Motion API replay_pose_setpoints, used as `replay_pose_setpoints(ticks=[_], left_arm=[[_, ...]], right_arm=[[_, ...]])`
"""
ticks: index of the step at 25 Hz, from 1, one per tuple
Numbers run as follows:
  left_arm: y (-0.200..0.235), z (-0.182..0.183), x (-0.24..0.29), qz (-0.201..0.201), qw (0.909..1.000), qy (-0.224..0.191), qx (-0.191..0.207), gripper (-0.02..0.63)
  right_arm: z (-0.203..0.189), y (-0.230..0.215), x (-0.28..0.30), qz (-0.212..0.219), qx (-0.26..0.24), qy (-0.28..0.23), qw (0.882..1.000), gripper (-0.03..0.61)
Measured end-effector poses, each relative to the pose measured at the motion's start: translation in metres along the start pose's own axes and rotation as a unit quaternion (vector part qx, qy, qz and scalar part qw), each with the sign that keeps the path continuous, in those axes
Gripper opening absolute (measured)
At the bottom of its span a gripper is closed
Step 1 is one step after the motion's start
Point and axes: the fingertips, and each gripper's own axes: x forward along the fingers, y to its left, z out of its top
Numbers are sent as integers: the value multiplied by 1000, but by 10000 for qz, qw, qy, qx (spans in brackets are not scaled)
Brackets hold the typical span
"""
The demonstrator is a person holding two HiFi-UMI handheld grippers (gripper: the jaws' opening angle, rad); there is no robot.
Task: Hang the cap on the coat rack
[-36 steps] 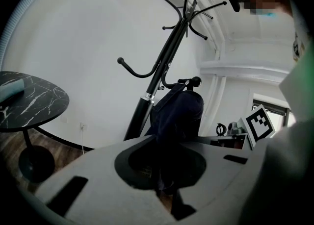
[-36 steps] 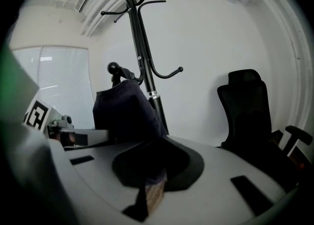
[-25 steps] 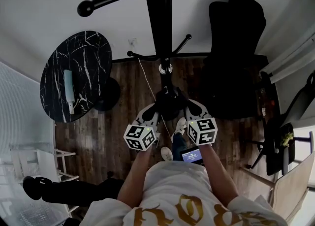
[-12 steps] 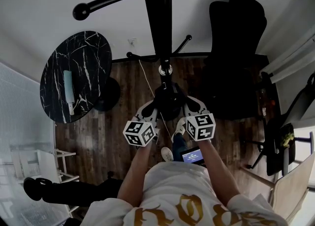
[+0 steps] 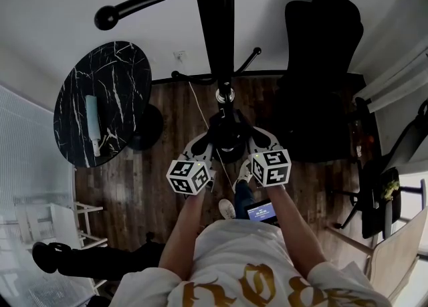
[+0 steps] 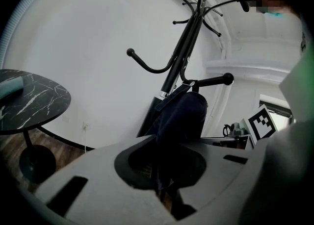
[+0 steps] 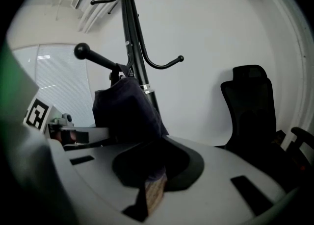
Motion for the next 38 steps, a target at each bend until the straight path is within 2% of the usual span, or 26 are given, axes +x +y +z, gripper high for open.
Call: replay_pose_setpoints(ticks=[9,13,15,18,21,23,28,31,35,38], left_arm=[[5,4,1,78,9999,-25,60,28],[4,6,1,-5,10000,10,8,28],[4,7,0,23,10000,-14,53,32],[5,11,-1,93,9996,-38,279,128],[5,13,-4,135,9988,15,478,161],[6,13,-9,174,9987,9,478,155],[2,29,-23,216,9967,-354,699,153],[-3,35,-30,209,9957,-461,775,150],[-9,42,-43,297,9937,-615,886,110],[-15,49,-54,410,9911,-748,1023,50]], right_arm=[[-1,2,6,47,-7,68,10000,25],[0,3,5,-56,-351,77,9993,26],[-2,4,3,-56,-363,95,9993,29],[-7,6,4,-21,-367,229,9991,45],[-11,4,1,-47,-379,325,9987,89],[-13,4,-2,-78,-382,322,9987,92],[-14,8,-11,-95,-497,322,9982,92],[-8,8,-21,-247,-570,162,9979,92],[5,15,-42,-390,-649,-170,9970,69],[7,20,-56,-444,-740,-268,9959,26]])
